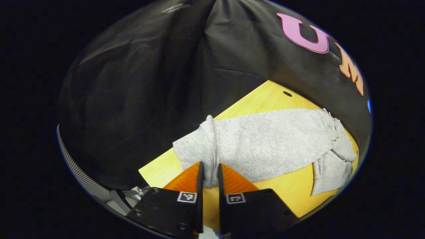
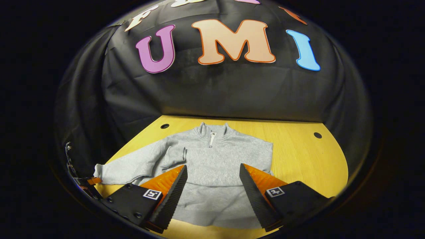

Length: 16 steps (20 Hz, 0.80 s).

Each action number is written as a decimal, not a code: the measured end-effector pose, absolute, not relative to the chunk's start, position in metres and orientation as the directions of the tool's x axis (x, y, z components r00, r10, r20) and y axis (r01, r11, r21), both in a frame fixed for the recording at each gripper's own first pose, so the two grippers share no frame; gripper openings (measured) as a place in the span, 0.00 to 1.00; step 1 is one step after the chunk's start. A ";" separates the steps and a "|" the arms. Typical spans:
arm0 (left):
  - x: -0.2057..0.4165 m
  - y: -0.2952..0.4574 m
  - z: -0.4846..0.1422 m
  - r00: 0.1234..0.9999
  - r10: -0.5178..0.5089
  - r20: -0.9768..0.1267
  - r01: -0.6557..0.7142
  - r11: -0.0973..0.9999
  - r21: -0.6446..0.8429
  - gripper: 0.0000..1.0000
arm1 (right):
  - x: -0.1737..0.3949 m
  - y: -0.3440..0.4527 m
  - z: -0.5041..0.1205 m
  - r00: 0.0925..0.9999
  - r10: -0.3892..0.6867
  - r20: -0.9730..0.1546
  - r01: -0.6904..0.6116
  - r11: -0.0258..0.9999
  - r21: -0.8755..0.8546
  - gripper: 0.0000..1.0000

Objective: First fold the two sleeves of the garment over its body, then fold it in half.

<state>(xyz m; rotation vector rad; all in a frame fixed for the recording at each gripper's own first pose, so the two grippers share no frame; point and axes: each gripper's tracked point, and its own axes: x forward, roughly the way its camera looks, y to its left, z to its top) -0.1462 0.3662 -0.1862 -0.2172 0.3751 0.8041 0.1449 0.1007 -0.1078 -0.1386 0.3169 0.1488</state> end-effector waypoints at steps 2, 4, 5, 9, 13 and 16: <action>-0.148 0.366 -0.185 0.626 0.660 -0.416 -0.736 0.676 -0.036 0.04 | 0.142 0.093 -0.108 0.940 0.111 -0.322 -0.153 0.982 -0.108 0.98; -0.146 0.365 -0.185 0.621 0.657 -0.427 -0.733 0.680 -0.020 0.00 | 0.143 0.087 -0.107 0.940 0.102 -0.325 -0.142 0.985 -0.101 0.98; -0.144 0.363 -0.185 0.626 0.654 -0.425 -0.729 0.684 -0.021 0.00 | 0.143 0.086 -0.104 0.942 0.098 -0.320 -0.136 0.986 -0.099 0.98; -0.135 0.350 -0.173 0.671 0.626 -0.398 -0.704 0.707 -0.076 0.00 | 0.142 0.083 -0.098 0.947 0.096 -0.306 -0.128 0.988 -0.086 0.98; -0.108 0.320 -0.146 0.759 0.553 -0.342 -0.626 0.765 -0.152 0.00 | 0.141 0.077 -0.096 0.947 0.096 -0.306 -0.125 0.989 -0.076 0.98; -0.067 0.277 -0.122 0.847 0.445 -0.289 -0.515 0.823 -0.239 0.00 | 0.139 0.072 -0.099 0.944 0.094 -0.315 -0.120 0.991 -0.065 0.98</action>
